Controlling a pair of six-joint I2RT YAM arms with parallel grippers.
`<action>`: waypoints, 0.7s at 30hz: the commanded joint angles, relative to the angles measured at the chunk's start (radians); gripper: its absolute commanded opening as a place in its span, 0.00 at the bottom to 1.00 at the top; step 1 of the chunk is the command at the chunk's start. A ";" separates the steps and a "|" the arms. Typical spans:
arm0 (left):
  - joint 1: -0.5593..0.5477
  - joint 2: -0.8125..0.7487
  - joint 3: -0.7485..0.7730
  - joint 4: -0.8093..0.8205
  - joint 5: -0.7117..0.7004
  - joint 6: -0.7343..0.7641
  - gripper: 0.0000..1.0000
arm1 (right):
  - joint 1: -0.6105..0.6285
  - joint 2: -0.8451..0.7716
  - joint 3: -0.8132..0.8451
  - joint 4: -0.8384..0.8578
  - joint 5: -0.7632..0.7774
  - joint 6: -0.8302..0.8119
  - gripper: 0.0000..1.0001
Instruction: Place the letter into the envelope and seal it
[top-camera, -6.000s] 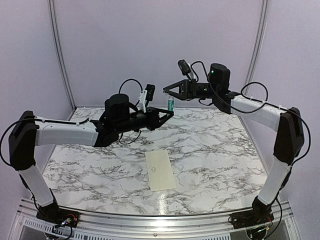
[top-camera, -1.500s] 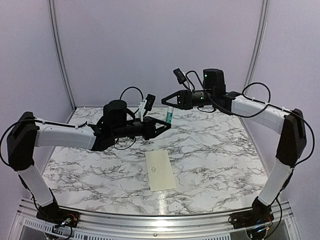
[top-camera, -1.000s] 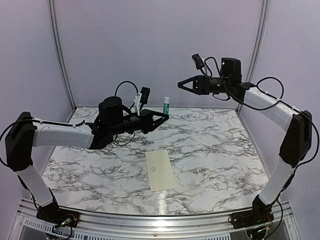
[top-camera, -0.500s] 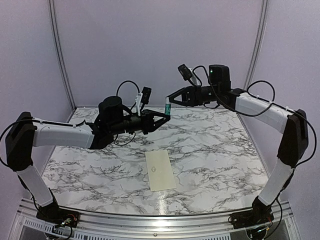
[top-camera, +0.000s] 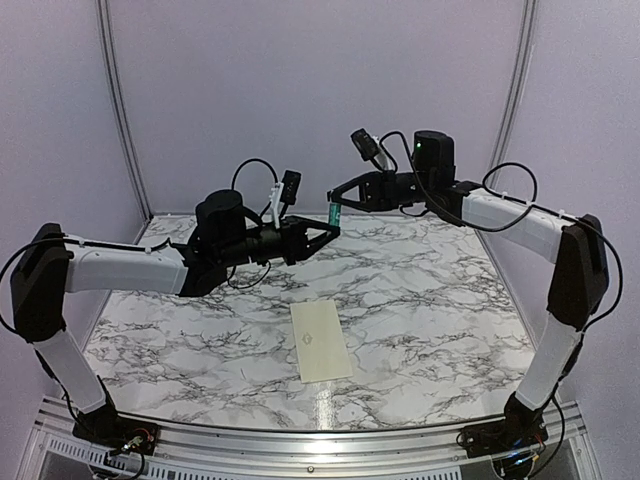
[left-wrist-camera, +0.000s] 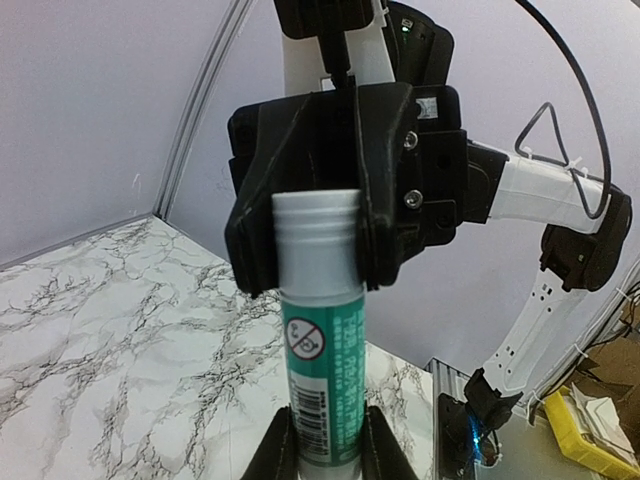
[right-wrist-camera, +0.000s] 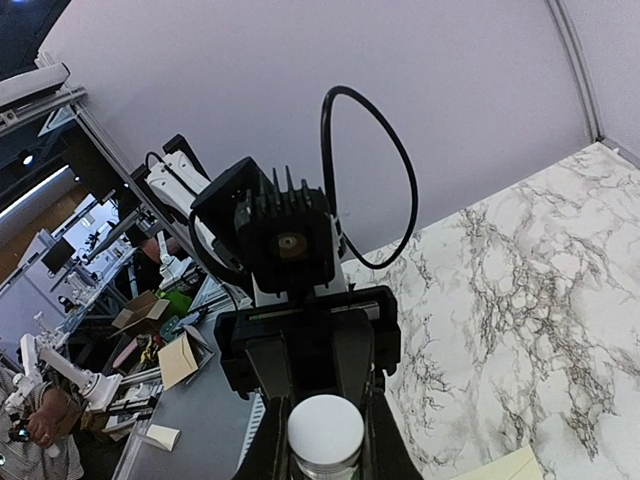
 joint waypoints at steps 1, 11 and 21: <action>-0.002 -0.003 0.026 0.026 -0.069 0.028 0.10 | 0.020 -0.006 -0.004 -0.029 0.042 -0.018 0.00; -0.065 0.010 0.054 0.034 -0.466 0.039 0.09 | 0.068 -0.042 -0.116 -0.276 0.431 -0.171 0.02; -0.047 -0.138 -0.154 -0.278 -0.398 0.025 0.11 | -0.226 -0.141 0.112 -0.441 0.224 -0.315 0.61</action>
